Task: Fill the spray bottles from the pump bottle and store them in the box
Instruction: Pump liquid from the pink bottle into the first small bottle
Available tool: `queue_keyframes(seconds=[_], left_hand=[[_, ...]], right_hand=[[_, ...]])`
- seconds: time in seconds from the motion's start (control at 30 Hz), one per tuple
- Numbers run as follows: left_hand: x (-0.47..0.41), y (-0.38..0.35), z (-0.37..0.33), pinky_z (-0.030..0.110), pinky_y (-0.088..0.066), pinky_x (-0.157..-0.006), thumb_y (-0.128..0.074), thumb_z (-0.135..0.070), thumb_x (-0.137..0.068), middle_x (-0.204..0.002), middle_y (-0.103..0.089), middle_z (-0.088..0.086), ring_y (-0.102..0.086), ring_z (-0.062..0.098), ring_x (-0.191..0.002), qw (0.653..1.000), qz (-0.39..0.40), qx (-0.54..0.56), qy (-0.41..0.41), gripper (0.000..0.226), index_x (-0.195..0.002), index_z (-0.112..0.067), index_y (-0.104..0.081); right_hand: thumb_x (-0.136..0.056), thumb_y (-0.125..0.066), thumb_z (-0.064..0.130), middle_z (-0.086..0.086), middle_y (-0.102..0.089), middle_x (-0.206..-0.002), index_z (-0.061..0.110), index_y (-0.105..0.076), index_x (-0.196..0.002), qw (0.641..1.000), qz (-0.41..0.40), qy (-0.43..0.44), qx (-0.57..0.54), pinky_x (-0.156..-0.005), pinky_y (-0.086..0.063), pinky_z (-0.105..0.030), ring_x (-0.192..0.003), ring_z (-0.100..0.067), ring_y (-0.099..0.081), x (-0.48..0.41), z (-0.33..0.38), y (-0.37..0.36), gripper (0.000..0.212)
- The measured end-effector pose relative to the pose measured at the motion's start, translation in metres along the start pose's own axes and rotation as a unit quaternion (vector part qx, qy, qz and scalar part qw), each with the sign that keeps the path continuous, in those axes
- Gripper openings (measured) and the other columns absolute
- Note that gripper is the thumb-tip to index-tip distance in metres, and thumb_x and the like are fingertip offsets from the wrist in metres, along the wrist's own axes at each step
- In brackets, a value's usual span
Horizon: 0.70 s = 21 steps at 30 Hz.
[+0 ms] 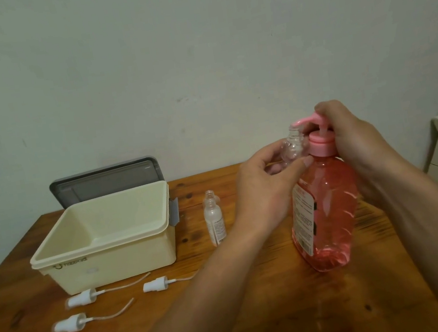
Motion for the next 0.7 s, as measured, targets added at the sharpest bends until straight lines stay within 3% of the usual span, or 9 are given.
queue_keyframes(seconds=[0.13,0.27,0.37,0.53,0.7], left_hand=[[-0.0003,-0.0011,-0.0008,0.012,-0.054,-0.066,-0.076,-0.011,-0.081,-0.098,-0.075,0.003,-0.07,0.003,-0.08,1.0,-0.01,0.0,0.005,0.042,-0.122,-0.01,-0.065],[-0.0002,-0.0007,-0.0013,0.011,-0.053,-0.066,-0.077,-0.012,-0.081,-0.097,-0.075,-0.001,-0.07,0.002,-0.079,1.0,-0.014,-0.01,0.0,0.041,-0.121,-0.01,-0.066],[0.0009,-0.0007,-0.0016,0.01,-0.052,-0.064,-0.077,-0.012,-0.081,-0.095,-0.075,0.0,-0.07,0.001,-0.076,1.0,-0.014,-0.008,0.005,0.041,-0.121,-0.009,-0.066],[0.0002,-0.001,-0.0017,0.011,-0.054,-0.07,-0.077,-0.017,-0.081,-0.104,-0.074,-0.001,-0.071,0.007,-0.089,1.0,-0.015,-0.021,0.003,0.044,-0.123,-0.012,-0.065],[-0.0004,-0.0015,-0.0007,0.013,-0.054,-0.069,-0.077,-0.015,-0.081,-0.099,-0.075,0.001,-0.072,0.006,-0.083,1.0,-0.013,-0.01,0.004,0.043,-0.122,-0.01,-0.066]], right_hand=[[-0.09,-0.046,0.049,0.003,-0.065,-0.058,0.025,-0.069,-0.054,1.0,-0.005,-0.009,0.006,-0.063,-0.047,-0.035,-0.056,-0.018,-0.06,-0.0011,-0.0015,-0.0003,0.049],[-0.092,-0.046,0.042,0.003,-0.065,-0.056,0.021,-0.069,-0.059,1.0,-0.003,-0.007,-0.004,-0.058,-0.046,-0.031,-0.051,-0.016,-0.059,-0.0018,-0.0012,0.0003,0.046],[-0.092,-0.045,0.039,0.001,-0.067,-0.06,0.019,-0.074,-0.073,1.0,0.004,-0.001,-0.008,-0.064,-0.048,-0.038,-0.057,-0.019,-0.062,-0.002,-0.0009,0.0001,0.041],[-0.091,-0.044,0.049,0.001,-0.066,-0.059,0.024,-0.069,-0.06,1.0,-0.003,-0.006,0.002,-0.065,-0.048,-0.038,-0.056,-0.018,-0.062,-0.0019,-0.0026,0.0002,0.047],[-0.093,-0.045,0.045,0.002,-0.065,-0.057,0.021,-0.067,-0.063,1.0,-0.004,-0.01,-0.003,-0.063,-0.048,-0.035,-0.052,-0.016,-0.06,-0.0018,-0.002,0.0006,0.044]])
Point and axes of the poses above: each hand's wrist, its own x-axis away from the middle knuckle, its own y-axis out of the back of the hand, z = x × y, the point moved 2 cm from there along -x, towards the middle knuckle
